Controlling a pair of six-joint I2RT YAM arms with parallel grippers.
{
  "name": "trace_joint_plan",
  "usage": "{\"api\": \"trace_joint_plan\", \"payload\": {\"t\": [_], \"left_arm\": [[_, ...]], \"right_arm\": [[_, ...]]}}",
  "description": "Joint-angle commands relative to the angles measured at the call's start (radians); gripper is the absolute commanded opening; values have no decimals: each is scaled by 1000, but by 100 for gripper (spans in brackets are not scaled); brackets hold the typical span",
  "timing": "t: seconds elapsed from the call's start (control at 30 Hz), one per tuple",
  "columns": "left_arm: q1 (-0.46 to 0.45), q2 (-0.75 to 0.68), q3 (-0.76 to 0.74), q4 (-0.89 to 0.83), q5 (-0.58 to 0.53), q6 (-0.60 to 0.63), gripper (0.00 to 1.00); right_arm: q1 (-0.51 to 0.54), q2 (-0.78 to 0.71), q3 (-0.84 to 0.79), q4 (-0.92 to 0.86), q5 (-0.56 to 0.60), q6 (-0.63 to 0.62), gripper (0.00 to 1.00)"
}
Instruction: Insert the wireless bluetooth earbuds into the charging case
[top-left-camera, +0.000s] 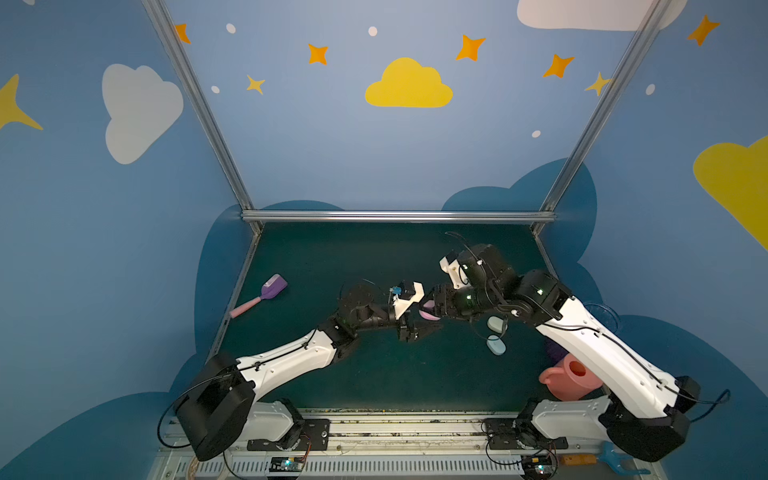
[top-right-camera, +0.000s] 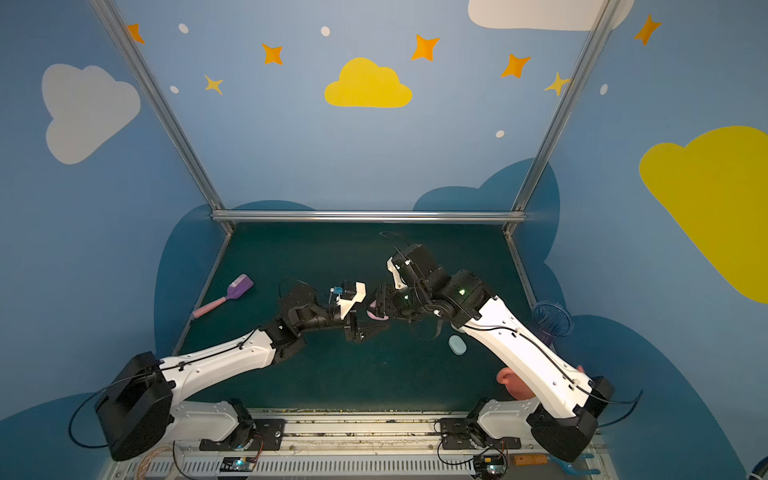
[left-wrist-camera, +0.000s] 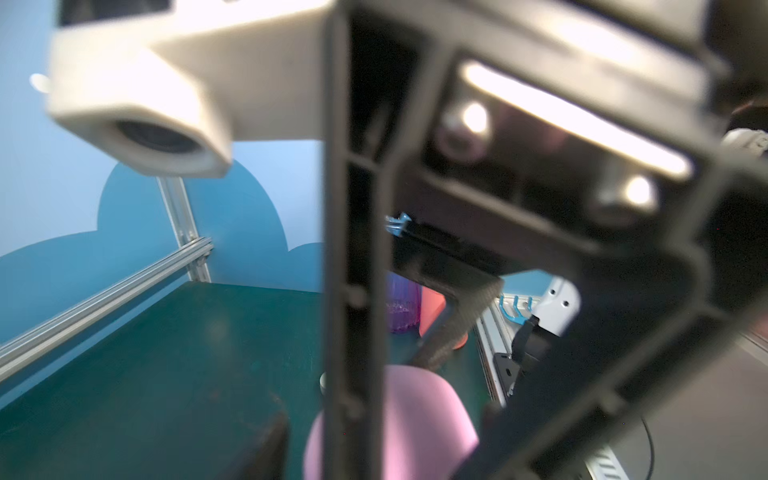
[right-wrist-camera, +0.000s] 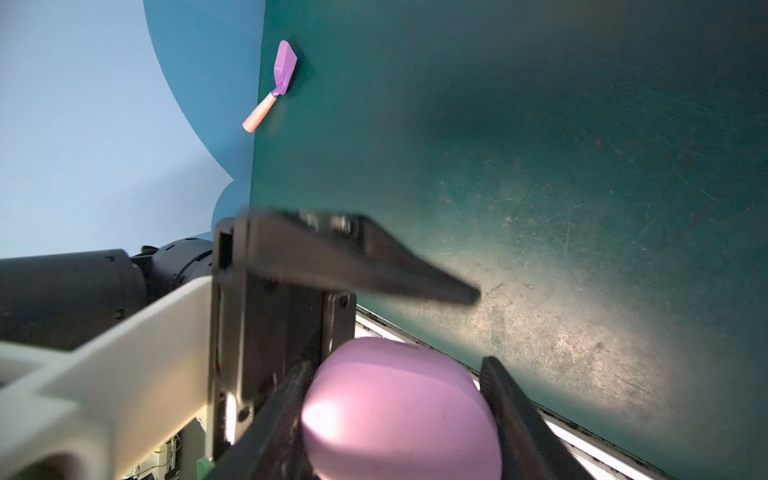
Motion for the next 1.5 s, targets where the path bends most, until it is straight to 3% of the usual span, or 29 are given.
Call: {"api": "trace_joint_plan", "payload": {"t": [0.0,0.13,0.33,0.6,1.0,1.27,1.47], "left_arm": [[1,-51,-57,-62,-93,-36,100],[-1,-97,-159,-88,-180,-113,100],[6,-195,-201,-304,-342,-190,100],[35,-342,-230,-461,-489,-225,100],[112,-416,-227,-526,-521,-256,100],[156,-430,-205,-568,-579,-266,100],[239,-437,-141,-677,-625,-259,100]], "right_arm": [[-22,-40,-59,24,46,-10,44],[-63,-72,-193,84,85,-29,44],[-122,-80,-441,218,177,-63,44],[-148,23,-650,385,265,-105,44],[-151,162,-806,590,287,-142,48],[-153,124,-812,552,297,-141,76],[-158,24,-767,473,305,-178,85]]}}
